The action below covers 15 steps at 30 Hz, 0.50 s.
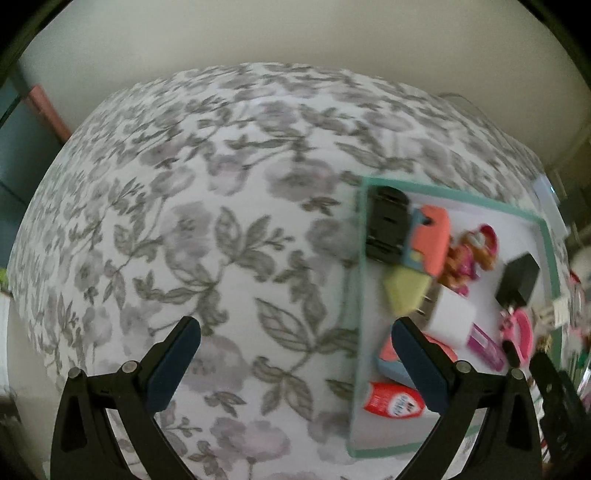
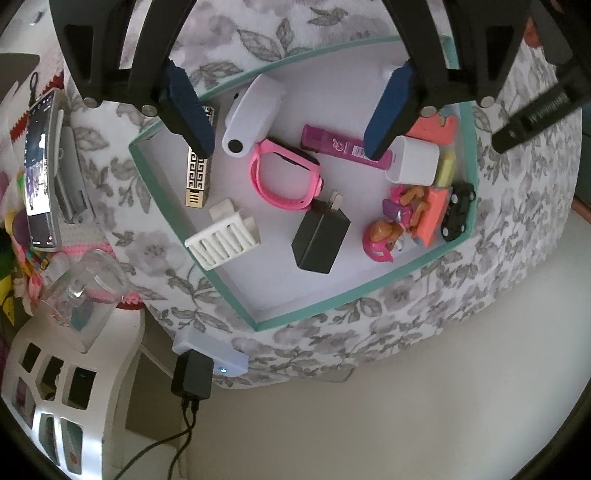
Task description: Organize rigid objects
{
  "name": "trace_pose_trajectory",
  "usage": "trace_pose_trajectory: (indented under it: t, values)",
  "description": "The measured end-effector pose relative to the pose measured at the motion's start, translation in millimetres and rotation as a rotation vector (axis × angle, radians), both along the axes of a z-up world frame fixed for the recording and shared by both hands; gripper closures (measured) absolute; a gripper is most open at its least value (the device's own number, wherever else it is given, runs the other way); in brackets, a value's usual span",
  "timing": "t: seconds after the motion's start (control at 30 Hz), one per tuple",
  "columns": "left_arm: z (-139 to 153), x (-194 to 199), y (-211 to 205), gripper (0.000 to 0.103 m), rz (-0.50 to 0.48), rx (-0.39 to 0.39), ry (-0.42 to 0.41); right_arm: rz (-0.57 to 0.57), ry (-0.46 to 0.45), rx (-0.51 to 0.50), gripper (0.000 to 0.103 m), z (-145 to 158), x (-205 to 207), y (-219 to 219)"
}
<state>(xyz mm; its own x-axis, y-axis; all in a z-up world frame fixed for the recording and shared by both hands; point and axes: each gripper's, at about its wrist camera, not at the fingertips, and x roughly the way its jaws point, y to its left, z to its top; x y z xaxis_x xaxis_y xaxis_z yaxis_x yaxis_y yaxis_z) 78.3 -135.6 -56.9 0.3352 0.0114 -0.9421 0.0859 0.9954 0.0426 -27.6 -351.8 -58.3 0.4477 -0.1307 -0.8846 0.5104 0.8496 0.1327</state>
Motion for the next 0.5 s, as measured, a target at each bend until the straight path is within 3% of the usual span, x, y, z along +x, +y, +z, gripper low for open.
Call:
trace_pose_trajectory:
  t: [0.17, 0.5]
  values:
    - [-1.3, 9.4, 19.1, 0.000, 0.059, -0.008, 0.004, 0.008, 0.003, -0.019, 0.002, -1.2, 2.5, 3.8]
    - [-4.0, 14.8, 37.3, 0.000, 0.091, -0.003, 0.015, 0.071, -0.007, -0.065, 0.000, 1.5, 8.4, 22.3]
